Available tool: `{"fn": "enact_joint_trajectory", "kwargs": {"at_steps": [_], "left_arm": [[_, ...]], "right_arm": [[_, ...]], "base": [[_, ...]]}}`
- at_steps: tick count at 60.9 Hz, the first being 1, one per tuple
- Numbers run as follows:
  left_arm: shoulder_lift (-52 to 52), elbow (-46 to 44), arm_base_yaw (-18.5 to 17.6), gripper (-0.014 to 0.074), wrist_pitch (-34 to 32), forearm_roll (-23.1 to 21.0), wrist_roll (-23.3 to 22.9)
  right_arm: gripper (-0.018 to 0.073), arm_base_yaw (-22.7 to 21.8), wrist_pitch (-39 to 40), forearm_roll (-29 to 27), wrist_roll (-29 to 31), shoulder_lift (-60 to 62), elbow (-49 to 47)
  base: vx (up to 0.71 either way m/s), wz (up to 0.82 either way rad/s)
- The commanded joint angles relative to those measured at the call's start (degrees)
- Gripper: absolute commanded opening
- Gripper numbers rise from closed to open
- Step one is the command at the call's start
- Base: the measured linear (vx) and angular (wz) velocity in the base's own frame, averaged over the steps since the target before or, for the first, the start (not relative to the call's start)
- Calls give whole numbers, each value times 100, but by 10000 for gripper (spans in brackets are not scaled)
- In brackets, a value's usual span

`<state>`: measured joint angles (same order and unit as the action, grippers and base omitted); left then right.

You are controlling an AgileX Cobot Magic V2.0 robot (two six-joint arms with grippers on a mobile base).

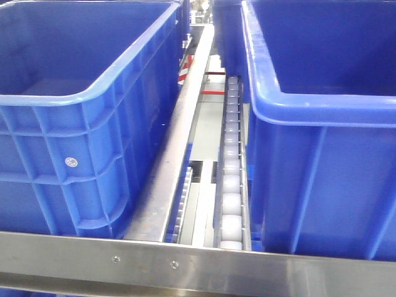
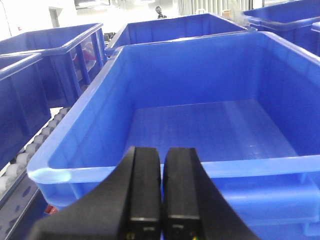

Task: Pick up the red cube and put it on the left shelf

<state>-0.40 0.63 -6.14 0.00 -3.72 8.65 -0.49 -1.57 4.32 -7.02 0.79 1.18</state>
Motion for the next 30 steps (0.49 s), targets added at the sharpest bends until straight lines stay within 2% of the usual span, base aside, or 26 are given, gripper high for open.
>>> {"fn": "enact_joint_trajectory", "kwargs": {"at_steps": [1,30], "left_arm": [[46,126,-52,106,-480,-11,11],[46,126,-52,106,-480,-11,11]], "right_arm": [[49,-29,203,-12,16,83,-94],[49,-29,203,-12,16,83,-94]], "base": [[0,0],[-5,-13]]}}
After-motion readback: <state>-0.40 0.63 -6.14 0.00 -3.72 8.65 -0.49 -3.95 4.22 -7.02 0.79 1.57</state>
